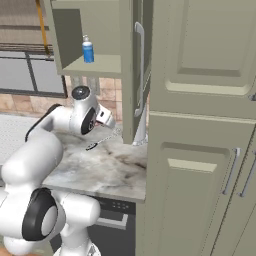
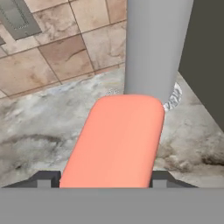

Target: Pick the bar soap and soap dispenser from the cabinet and place them on the counter.

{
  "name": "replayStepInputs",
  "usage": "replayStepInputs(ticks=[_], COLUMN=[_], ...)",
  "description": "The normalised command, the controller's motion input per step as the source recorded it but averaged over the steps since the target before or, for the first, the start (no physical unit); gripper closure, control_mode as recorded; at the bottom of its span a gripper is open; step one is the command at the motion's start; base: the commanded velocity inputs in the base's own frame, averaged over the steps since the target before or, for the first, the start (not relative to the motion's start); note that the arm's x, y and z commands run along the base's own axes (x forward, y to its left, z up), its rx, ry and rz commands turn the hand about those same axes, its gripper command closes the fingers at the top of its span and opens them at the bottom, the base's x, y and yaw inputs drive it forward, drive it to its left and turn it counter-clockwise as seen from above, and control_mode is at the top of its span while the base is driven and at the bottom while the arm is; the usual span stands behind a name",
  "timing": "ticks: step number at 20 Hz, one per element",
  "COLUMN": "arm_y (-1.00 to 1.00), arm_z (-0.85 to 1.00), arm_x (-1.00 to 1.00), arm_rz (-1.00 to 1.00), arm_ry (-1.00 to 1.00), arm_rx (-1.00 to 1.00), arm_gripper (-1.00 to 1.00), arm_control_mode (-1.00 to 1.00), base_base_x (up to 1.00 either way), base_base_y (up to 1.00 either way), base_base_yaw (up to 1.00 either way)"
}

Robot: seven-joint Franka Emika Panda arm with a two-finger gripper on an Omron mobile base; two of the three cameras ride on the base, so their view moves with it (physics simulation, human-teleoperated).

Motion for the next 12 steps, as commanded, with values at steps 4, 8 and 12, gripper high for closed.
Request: replayStepInputs(ticks=[4, 8, 12], arm_y=[0.00, 0.00, 0.00], arm_z=[-0.46, -0.56, -0.38], arm_x=[0.00, 0.00, 0.00], arm_rz=[0.00, 0.00, 0.00], arm_ry=[0.10, 0.08, 0.04], arm_rx=[0.00, 0.00, 0.00], arm_gripper=[1.00, 1.00, 1.00], arm_control_mode=[-1.00, -1.00, -1.00], base_base_x=[0.00, 0.00, 0.00], base_base_y=[0.00, 0.00, 0.00], base_base_yaw=[0.00, 0.00, 0.00])
